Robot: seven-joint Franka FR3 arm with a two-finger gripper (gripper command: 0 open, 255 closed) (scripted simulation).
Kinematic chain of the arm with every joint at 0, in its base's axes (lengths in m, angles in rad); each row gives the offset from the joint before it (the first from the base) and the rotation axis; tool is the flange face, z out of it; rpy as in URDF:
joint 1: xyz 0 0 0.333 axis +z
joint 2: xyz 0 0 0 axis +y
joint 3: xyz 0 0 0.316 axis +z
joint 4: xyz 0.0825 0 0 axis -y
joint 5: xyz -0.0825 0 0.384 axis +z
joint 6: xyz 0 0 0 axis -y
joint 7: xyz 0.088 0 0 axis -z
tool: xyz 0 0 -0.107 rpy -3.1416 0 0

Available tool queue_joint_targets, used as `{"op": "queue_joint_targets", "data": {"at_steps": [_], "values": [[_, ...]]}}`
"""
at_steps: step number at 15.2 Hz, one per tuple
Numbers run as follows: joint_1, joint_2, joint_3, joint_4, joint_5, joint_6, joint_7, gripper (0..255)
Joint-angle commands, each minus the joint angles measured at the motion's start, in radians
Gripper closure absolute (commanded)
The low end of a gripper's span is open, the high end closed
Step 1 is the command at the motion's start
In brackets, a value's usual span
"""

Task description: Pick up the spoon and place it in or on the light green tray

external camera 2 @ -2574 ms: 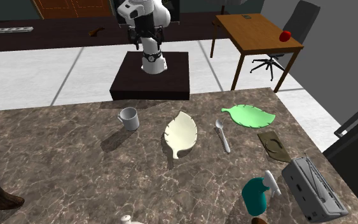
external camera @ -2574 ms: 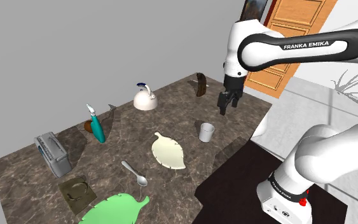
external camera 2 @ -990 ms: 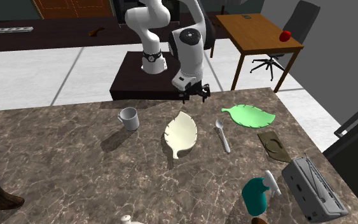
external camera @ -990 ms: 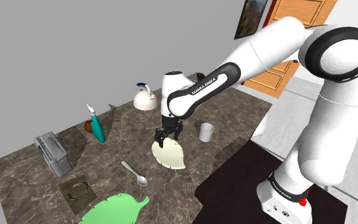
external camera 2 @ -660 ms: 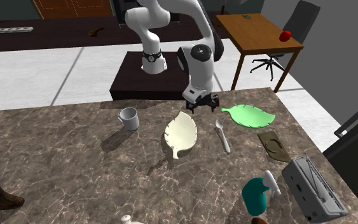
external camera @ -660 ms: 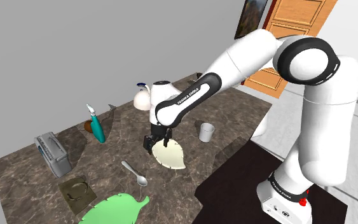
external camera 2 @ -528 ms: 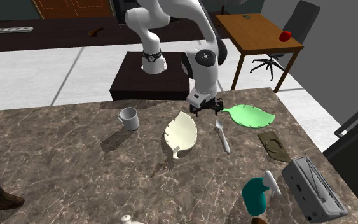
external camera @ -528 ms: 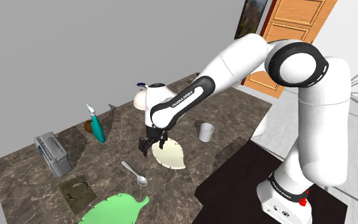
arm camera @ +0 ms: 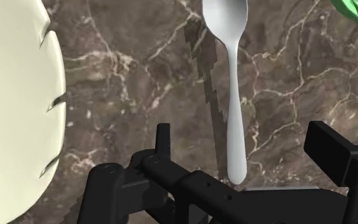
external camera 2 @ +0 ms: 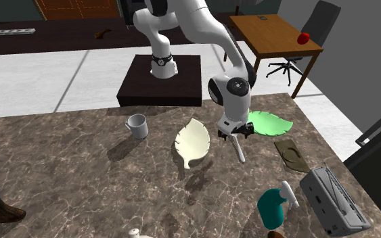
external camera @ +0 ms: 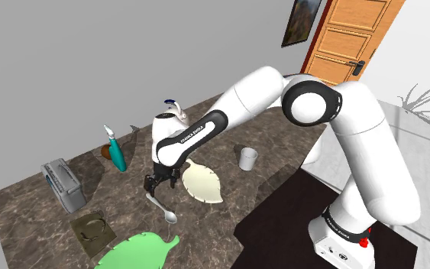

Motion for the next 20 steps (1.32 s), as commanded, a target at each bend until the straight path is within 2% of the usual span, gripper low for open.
{"op": "queue_joint_targets", "data": {"at_steps": [1,9,17,18,20], "values": [[0.024,0.085,-0.003,0.103,-0.005,-0.010,0.013,0],[0.046,0.170,-0.009,0.141,-0.011,0.039,0.017,0],[0.046,0.170,-0.009,0.141,-0.011,0.039,0.017,0],[0.046,0.170,-0.009,0.141,-0.011,0.039,0.017,255],[0.046,0.170,-0.009,0.141,-0.011,0.039,0.017,255]]}}
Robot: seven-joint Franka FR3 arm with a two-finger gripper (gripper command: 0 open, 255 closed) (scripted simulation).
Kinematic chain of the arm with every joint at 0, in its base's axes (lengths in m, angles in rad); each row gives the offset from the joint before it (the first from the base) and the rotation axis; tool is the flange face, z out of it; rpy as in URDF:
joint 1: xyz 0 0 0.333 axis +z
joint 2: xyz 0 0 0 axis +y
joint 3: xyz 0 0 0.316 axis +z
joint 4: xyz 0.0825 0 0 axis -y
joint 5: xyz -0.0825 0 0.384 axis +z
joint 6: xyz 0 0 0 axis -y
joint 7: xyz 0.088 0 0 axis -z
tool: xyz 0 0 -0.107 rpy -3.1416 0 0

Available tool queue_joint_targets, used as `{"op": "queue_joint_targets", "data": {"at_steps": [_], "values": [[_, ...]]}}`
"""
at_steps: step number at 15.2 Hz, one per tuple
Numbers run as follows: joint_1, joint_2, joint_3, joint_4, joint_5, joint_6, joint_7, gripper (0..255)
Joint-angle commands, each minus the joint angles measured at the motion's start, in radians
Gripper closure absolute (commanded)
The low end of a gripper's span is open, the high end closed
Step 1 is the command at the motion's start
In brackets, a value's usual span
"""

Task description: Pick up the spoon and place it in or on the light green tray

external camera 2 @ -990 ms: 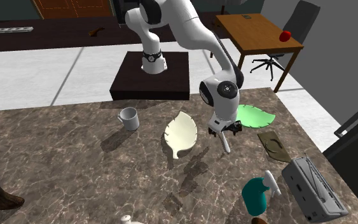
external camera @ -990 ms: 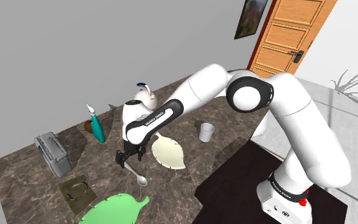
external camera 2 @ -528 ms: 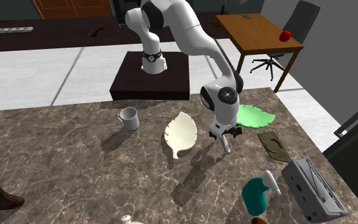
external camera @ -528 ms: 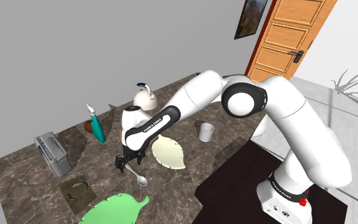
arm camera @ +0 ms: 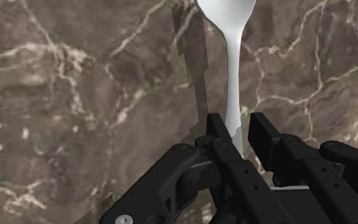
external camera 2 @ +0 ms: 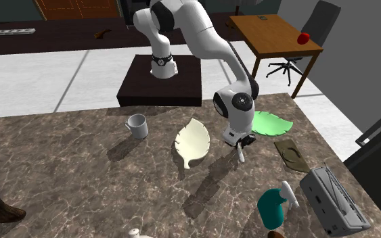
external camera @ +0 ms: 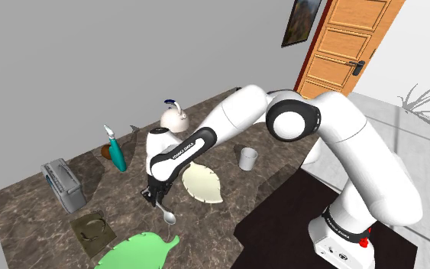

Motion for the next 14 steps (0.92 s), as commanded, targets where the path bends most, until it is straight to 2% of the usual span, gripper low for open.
{"op": "queue_joint_targets", "data": {"at_steps": [1,7,14], "values": [[0.000,0.000,0.000,0.000,0.000,0.000,0.000,255],[0.000,0.000,0.000,0.000,0.000,0.000,0.000,255],[-0.008,-0.078,0.007,-0.034,0.005,-0.042,0.009,255]]}}
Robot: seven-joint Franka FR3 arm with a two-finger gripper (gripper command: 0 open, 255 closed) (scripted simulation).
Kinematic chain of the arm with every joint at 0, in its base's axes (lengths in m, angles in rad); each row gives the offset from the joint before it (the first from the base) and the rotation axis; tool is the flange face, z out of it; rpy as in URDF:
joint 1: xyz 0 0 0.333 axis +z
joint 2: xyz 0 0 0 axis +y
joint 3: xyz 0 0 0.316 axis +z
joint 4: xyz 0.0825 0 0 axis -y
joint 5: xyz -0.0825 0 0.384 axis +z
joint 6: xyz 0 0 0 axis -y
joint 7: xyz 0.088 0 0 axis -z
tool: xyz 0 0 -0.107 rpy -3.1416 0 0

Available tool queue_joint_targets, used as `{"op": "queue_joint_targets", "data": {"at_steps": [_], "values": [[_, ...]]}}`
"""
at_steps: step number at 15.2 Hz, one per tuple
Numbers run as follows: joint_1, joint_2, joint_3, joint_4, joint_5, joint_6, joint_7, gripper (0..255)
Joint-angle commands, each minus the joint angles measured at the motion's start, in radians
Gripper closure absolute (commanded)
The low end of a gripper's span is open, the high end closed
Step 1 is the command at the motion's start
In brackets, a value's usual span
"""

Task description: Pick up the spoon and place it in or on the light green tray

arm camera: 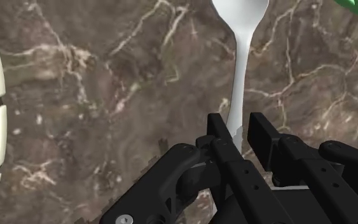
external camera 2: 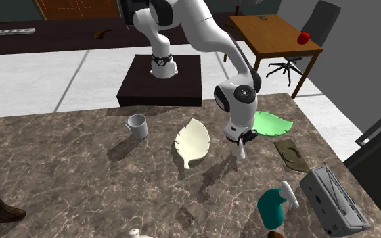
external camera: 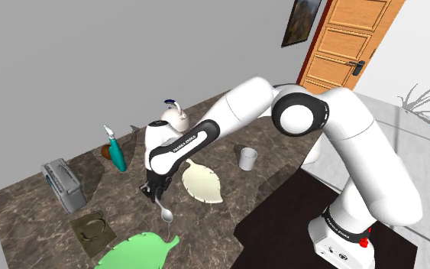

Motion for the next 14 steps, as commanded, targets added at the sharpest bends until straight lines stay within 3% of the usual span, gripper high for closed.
{"op": "queue_joint_targets", "data": {"at_steps": [1,13,14], "values": [[-0.004,-0.021,0.002,-0.008,0.002,-0.013,0.001,255],[-0.015,-0.134,0.013,-0.035,0.010,-0.097,0.015,255],[0.001,-0.139,0.016,-0.044,0.010,-0.089,0.034,255]]}}
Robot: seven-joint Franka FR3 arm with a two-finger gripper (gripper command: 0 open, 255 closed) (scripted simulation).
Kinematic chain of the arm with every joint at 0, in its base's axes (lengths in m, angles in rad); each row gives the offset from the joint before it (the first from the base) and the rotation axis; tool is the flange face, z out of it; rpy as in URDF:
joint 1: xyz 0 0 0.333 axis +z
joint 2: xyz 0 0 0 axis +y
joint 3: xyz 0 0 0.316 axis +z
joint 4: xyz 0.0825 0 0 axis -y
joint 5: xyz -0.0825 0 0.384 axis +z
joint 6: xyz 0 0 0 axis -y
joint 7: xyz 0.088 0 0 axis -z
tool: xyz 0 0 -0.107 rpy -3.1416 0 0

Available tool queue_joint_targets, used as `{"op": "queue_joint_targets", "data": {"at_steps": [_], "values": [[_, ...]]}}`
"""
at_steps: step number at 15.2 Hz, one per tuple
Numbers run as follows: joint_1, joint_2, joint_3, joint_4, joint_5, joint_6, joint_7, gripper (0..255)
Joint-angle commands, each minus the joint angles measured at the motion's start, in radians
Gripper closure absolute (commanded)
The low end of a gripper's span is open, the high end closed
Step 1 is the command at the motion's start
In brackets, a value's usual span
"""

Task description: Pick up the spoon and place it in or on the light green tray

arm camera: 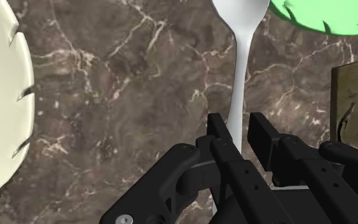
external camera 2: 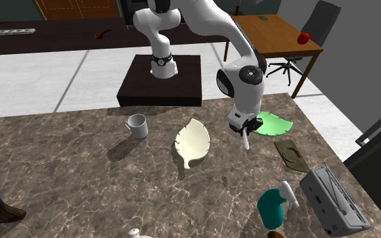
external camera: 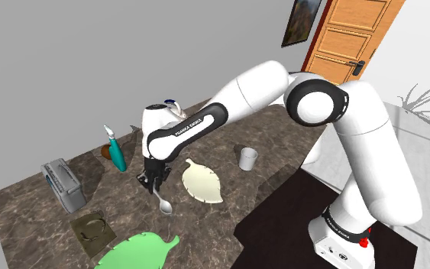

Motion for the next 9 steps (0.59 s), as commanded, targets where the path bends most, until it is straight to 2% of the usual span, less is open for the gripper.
{"op": "queue_joint_targets", "data": {"at_steps": [1,9], "values": [[0.024,-0.010,0.005,-0.009,-0.001,0.005,0.029,255],[0.161,-0.022,0.023,-0.024,-0.013,0.041,0.186,255]]}}
